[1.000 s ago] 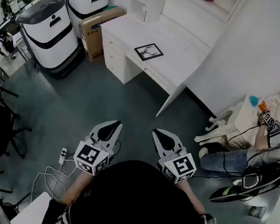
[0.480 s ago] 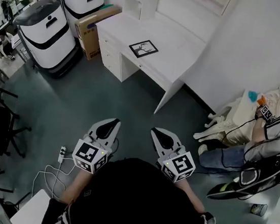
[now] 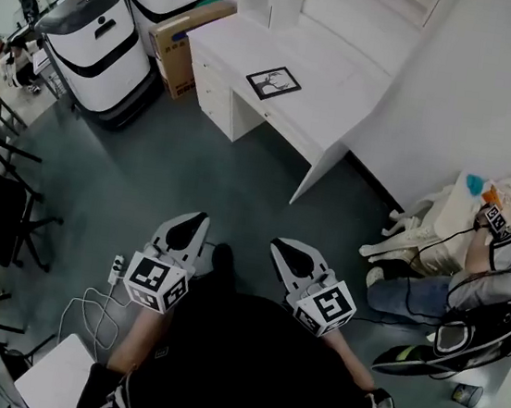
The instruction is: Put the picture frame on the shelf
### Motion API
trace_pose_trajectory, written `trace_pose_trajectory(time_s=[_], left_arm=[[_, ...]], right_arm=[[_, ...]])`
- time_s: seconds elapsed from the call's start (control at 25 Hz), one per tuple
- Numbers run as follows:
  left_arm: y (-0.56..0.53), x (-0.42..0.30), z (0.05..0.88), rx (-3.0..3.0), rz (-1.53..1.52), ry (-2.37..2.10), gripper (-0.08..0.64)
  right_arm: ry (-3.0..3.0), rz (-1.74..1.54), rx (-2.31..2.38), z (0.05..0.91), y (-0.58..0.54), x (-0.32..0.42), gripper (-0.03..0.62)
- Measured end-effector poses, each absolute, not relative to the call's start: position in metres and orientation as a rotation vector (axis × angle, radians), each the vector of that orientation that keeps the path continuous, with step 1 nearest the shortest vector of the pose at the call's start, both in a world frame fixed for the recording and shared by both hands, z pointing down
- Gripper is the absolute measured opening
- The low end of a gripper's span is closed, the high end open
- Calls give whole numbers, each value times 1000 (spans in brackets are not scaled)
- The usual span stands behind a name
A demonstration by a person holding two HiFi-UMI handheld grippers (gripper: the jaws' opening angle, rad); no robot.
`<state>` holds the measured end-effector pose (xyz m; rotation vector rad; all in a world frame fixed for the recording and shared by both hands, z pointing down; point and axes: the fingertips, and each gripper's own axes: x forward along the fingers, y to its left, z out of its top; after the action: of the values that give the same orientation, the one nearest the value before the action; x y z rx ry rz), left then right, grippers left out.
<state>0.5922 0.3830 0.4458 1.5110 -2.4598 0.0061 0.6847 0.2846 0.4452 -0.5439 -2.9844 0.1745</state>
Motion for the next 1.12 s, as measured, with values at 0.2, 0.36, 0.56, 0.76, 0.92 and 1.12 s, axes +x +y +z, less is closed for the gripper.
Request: trace_pose_trajectory(time_s=[0.2, 0.36, 0.56, 0.76, 0.92, 1.12], left_arm=[[366, 544, 451, 1508, -8, -2457, 14], [350, 494, 451, 1520, 6, -2438, 14], [336, 425, 447, 1545, 27, -2404, 14], [332, 362, 439, 1599, 10, -2409, 14], [340, 322, 442, 1593, 8, -2418, 14], [333, 288, 452, 1582, -9, -2398, 14]], right_arm=[[-2985, 154, -585, 446, 275, 634, 23], [-2977, 187, -556, 447, 256, 581, 23], [-2985, 225, -529, 442, 244, 508, 24], [-2983, 206, -522, 437, 242, 436, 24], [-2988, 198, -504, 432, 244, 393, 25], [-2915, 238, -505, 449, 236, 360, 25]])
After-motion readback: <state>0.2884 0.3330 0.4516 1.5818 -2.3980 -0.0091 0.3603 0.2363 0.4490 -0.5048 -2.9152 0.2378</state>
